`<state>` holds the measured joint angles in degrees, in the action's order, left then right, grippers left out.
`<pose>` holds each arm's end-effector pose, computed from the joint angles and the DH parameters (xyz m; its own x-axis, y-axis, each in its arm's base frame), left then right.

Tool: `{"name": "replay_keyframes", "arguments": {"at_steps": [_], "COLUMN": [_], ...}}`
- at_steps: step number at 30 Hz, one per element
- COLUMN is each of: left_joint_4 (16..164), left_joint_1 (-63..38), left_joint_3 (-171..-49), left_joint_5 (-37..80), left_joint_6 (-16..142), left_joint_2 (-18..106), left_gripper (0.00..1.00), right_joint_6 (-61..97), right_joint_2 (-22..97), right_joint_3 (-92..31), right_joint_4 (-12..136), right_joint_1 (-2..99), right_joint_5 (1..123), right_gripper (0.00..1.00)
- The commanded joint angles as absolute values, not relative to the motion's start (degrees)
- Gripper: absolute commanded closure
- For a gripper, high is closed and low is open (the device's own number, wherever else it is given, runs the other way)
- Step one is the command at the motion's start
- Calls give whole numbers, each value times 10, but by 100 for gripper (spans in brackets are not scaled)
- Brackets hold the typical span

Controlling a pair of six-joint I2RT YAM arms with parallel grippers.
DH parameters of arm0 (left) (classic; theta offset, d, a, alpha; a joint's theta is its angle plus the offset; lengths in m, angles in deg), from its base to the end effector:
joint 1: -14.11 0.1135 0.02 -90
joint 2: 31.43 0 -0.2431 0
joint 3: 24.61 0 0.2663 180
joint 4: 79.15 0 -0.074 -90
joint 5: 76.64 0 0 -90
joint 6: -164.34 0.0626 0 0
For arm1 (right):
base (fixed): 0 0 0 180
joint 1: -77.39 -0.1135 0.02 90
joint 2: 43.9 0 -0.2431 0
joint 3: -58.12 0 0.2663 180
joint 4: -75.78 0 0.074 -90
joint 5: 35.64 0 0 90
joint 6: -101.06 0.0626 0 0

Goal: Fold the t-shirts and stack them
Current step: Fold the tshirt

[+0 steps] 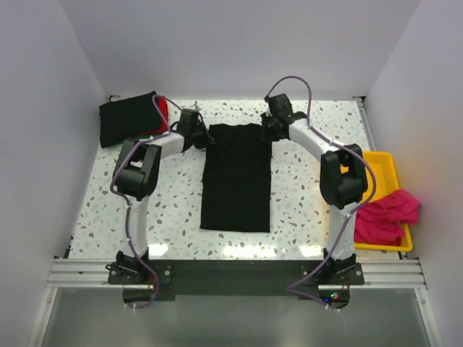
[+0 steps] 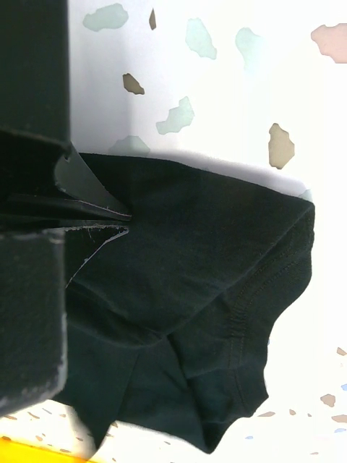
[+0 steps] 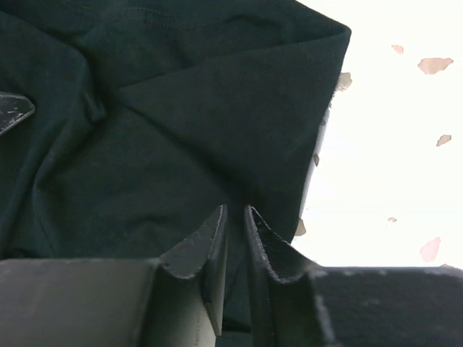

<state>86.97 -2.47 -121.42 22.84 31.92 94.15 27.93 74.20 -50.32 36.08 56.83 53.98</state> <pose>0.4712 -0.1511 0.0911 -0.7475 -0.4716 -0.4677 -0.1445 0.8028 -0.5785 0.4552 0.1703 0.1796 -0.7806 0.0171 -0.6247 -0.1260 0.9748 0.1842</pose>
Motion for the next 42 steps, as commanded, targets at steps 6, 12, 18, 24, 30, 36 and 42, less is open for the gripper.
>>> {"name": "replay_keyframes", "arguments": {"at_steps": [6,12,18,24,30,36,42], "left_joint_4": [862,863,864,866,866,866,867], "left_joint_1": [-13,-12,-11,-10,-9,-9,-8], "left_joint_3": [-1221,-1220,-1218,-1218,-1218,-1217,-1214], "left_joint_5": [216,218,219,223,223,224,224], "left_joint_6": [328,327,326,324,324,323,323], "left_joint_2": [961,961,963,965,965,966,966], "left_gripper": [92,92,92,92,92,92,92], "right_joint_6": [281,278,268,264,264,269,273], "right_joint_2": [787,798,798,804,805,802,797], "right_joint_3": [-526,-523,-515,-509,-511,-507,-506], "right_joint_4": [346,360,378,403,410,409,404], "right_joint_1": [573,573,574,575,576,576,576], "right_joint_5": [542,530,503,502,520,535,539], "right_gripper": [74,70,60,58,61,76,95]}}
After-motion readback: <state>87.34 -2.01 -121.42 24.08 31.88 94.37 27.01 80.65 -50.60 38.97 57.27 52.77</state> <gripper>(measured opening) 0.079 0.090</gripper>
